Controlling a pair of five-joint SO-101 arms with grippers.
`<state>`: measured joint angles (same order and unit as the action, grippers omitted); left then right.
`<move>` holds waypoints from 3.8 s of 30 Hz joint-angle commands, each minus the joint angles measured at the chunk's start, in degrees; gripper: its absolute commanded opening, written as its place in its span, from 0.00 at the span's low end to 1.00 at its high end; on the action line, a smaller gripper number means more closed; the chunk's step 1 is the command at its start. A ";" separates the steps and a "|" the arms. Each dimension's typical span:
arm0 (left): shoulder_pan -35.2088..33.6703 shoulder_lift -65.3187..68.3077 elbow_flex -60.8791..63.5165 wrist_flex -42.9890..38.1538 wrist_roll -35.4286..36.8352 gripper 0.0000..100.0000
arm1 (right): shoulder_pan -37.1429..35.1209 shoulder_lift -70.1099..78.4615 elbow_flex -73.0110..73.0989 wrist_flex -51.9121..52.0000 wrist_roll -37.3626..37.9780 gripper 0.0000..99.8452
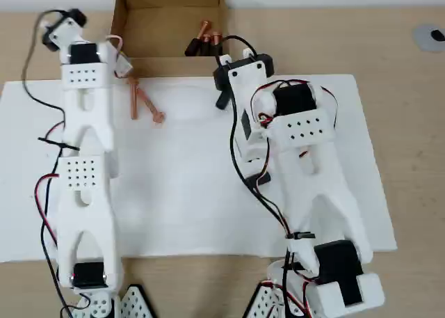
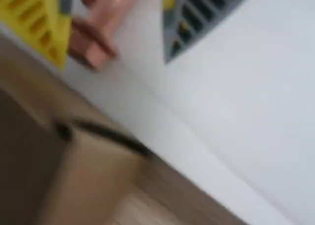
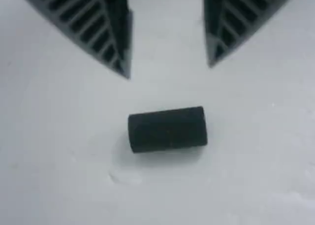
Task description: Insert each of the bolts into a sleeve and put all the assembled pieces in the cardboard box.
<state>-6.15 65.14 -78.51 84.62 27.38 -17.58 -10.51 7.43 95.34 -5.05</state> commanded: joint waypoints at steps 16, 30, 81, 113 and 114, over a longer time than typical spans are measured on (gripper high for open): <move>2.20 -2.86 -4.75 7.47 0.44 0.15 | -0.84 7.96 -4.70 -0.53 0.00 0.13; 1.49 1.89 -4.75 2.29 -19.08 0.15 | -0.84 7.87 -4.70 -0.53 0.09 0.13; 0.53 1.54 -12.04 10.73 -19.60 0.01 | -0.66 7.96 -7.78 -0.62 0.09 0.13; 11.43 -54.11 32.97 15.91 -31.91 0.00 | 3.38 4.44 -23.60 7.21 -4.92 0.13; 11.60 -58.33 38.77 15.82 -32.18 0.00 | 3.56 2.86 -21.85 7.21 -4.92 0.13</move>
<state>3.87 24.09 -58.20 100.62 -3.91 -16.18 -3.03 -15.25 101.67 -9.54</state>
